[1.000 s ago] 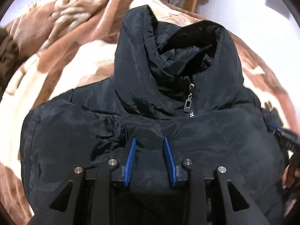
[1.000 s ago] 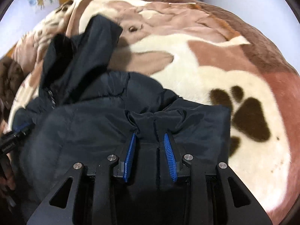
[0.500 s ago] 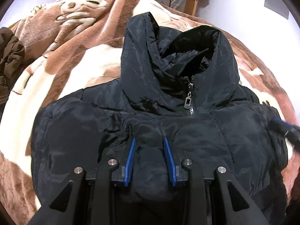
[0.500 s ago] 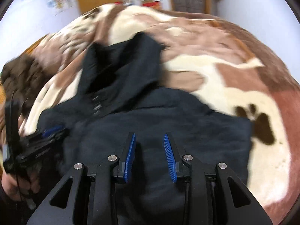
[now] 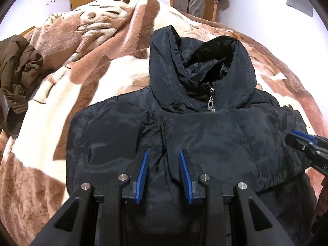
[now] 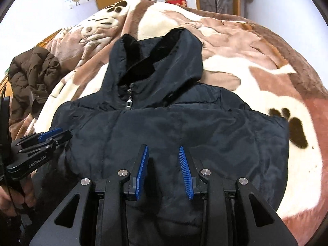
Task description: Fold large clothes
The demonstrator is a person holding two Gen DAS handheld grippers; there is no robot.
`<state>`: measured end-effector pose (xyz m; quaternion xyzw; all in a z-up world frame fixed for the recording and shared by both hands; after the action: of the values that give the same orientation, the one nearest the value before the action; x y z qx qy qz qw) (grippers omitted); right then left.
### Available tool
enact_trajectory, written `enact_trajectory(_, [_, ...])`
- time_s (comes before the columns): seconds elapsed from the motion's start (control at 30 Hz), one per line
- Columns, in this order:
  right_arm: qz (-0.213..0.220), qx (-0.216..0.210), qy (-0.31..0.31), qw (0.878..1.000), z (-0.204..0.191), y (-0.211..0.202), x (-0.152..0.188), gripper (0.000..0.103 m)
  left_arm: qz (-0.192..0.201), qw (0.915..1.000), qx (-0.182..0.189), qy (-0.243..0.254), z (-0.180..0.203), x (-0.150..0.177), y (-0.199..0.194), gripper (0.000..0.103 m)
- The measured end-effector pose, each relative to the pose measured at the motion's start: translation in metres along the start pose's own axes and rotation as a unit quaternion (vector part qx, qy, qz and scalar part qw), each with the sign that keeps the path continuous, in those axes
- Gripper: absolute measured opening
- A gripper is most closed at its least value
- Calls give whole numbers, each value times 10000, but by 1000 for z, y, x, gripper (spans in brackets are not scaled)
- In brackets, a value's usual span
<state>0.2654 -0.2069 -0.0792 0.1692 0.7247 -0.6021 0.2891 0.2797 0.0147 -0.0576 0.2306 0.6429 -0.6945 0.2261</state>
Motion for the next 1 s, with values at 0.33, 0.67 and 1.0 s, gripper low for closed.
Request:
enact_trajectory(0.33, [-185, 164, 178, 9995, -9, 6, 11, 32, -269, 9996, -9, -113, -5, 16, -1, 34])
enact_trajectory(0.67, [454, 407, 209, 9979, -34, -90, 37, 32, 181, 9994, 301, -44, 3, 43, -94, 34])
enact_trajectory(1.0, [801, 443, 332, 9953, -74, -164, 71, 32, 433, 9971, 624, -15, 7, 84, -174, 34])
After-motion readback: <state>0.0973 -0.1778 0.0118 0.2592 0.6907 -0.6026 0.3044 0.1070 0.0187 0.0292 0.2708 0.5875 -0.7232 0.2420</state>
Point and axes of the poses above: each gripper's, at about its wrist camera, not at the fingertips, and y roughly the way its jaws point, z to its right, x to its underside, the point moved 1 cm from there along y, roughly the way its jaws point, and after that the axes turned 2 degrees about x, right-handed, at the moved point
